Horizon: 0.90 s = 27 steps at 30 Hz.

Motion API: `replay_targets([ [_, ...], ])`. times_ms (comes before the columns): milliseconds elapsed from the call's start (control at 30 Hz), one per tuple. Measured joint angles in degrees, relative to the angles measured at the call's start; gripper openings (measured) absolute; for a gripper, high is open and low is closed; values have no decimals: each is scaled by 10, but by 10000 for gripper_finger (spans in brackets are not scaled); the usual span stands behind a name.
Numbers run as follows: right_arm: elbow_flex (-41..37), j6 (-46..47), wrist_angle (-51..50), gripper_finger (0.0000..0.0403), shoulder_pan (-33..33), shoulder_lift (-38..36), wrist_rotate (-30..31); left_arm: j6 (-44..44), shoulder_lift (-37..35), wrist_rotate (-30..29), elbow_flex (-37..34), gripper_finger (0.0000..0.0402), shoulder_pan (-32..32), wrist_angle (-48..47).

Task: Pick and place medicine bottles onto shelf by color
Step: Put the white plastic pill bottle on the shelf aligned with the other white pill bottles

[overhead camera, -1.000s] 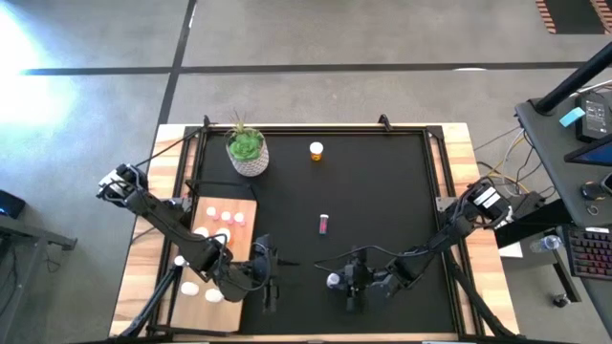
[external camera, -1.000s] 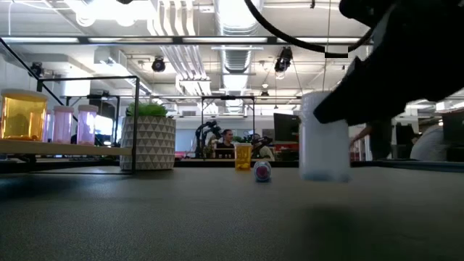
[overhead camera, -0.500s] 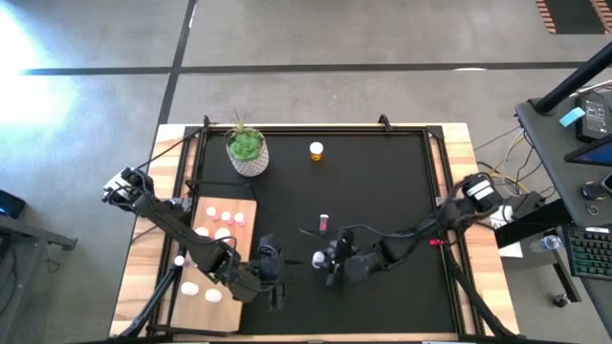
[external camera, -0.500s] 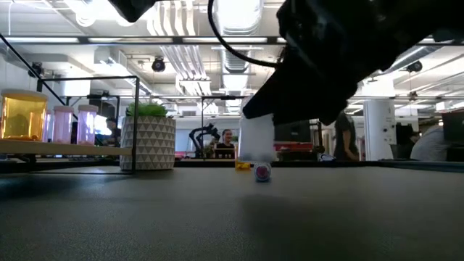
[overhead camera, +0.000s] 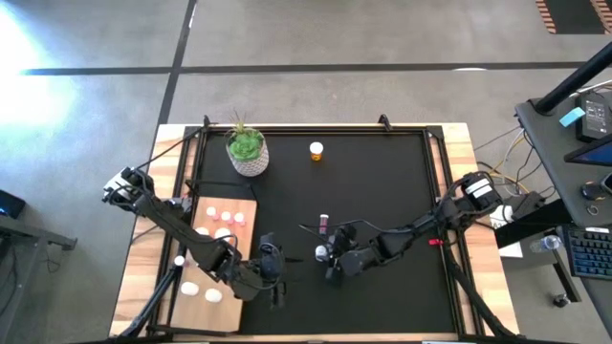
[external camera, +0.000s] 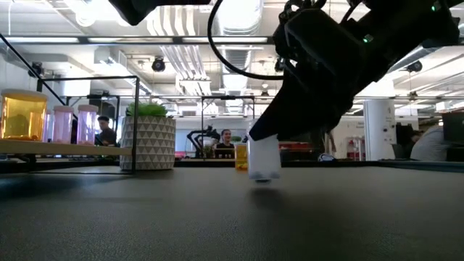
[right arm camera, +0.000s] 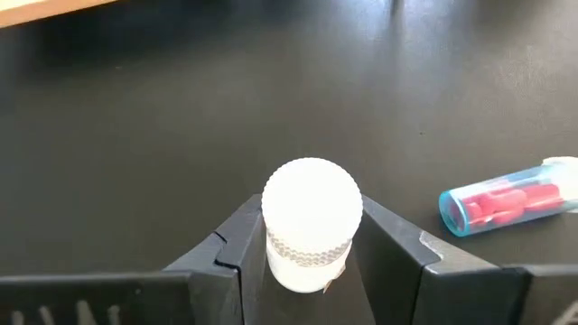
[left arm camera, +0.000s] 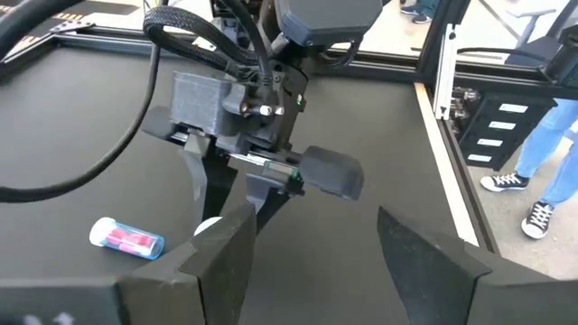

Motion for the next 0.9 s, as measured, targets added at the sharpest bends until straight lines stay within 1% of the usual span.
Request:
replay_targets([
  [167, 3, 10, 10, 131, -1, 22, 5, 0, 0, 0, -6, 217, 0, 0],
  [267, 13, 15, 9, 141, -1, 31, 7, 0, 0, 0, -6, 217, 0, 0],
  [667, 56, 3, -42, 228, -3, 35, -3, 0, 0, 0, -7, 217, 2, -1],
  [767, 76, 3, -91, 244, -2, 27, -4, 0, 0, 0, -11, 217, 3, 0],
  [900, 122, 3, -222, 257, 8, 0, -4, -1, -1, 0, -21, 217, 7, 0],
])
